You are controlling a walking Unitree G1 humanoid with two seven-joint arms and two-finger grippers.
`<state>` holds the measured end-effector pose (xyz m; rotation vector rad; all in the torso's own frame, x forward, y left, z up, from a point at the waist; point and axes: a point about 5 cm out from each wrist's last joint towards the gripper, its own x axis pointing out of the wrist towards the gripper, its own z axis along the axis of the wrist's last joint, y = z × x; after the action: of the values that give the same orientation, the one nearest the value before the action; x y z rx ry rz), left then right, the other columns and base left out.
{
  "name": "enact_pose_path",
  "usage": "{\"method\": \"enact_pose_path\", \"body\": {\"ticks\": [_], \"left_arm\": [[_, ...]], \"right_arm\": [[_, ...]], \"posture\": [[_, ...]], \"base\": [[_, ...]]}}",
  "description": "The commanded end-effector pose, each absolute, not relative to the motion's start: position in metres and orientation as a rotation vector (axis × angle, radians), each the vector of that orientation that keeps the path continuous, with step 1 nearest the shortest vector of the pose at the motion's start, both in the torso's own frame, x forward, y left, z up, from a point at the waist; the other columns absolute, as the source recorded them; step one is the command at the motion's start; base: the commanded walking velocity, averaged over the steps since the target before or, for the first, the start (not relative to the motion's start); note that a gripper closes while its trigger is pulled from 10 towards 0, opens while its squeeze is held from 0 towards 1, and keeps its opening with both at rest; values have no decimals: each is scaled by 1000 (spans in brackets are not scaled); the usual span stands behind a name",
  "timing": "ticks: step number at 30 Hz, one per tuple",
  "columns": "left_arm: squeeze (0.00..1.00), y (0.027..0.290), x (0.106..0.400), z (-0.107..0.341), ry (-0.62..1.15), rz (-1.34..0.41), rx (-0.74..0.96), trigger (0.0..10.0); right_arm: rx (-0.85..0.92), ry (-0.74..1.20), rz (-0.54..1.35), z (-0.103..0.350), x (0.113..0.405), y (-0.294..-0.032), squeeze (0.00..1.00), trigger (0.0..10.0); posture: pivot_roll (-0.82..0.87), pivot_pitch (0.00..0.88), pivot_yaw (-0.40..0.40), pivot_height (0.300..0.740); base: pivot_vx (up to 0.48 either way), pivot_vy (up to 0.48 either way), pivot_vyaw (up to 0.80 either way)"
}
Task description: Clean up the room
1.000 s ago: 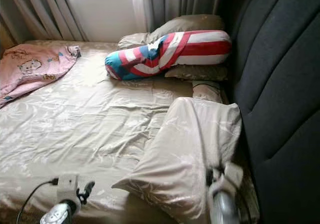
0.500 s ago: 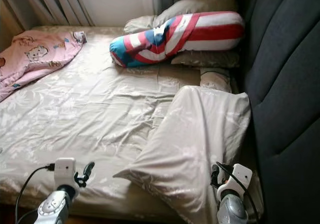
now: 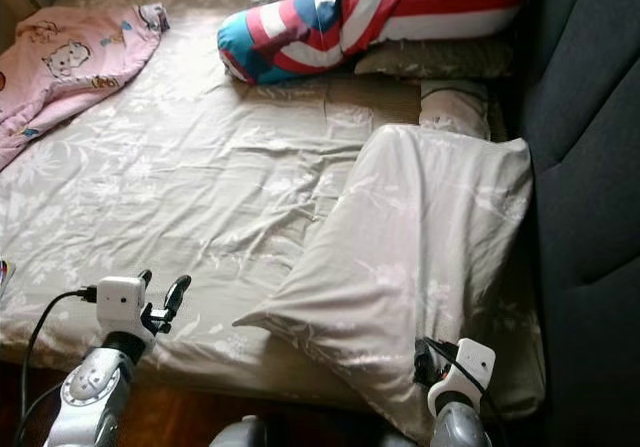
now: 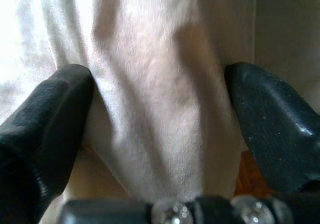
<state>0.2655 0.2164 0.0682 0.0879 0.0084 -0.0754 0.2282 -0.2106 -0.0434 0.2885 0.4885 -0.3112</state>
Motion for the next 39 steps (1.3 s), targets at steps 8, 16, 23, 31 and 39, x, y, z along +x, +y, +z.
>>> {"method": "enact_pose_path", "body": {"ticks": [8,16,23,31,39], "left_arm": [[0,229,255,83,36,-95,130,10000],[0,229,253,90,56,-106,140,10000],[0,227,251,102,42,-116,150,10000],[0,226,250,108,35,-122,158,10000],[0,222,247,108,45,-124,158,10000]], "right_arm": [[285,618,-328,-64,202,-195,0,10000],[290,685,-344,-76,184,-188,0,10000],[338,787,-336,-86,169,-179,0,10000],[373,791,-307,-87,168,-175,0,0],[382,811,-304,-96,141,-176,0,0]], "posture": [[181,350,153,720],[181,357,162,720],[201,371,170,720],[204,376,169,720],[205,382,164,720]], "base": [[0,0,0],[0,0,0],[0,0,0],[0,0,0],[0,0,0]]}}
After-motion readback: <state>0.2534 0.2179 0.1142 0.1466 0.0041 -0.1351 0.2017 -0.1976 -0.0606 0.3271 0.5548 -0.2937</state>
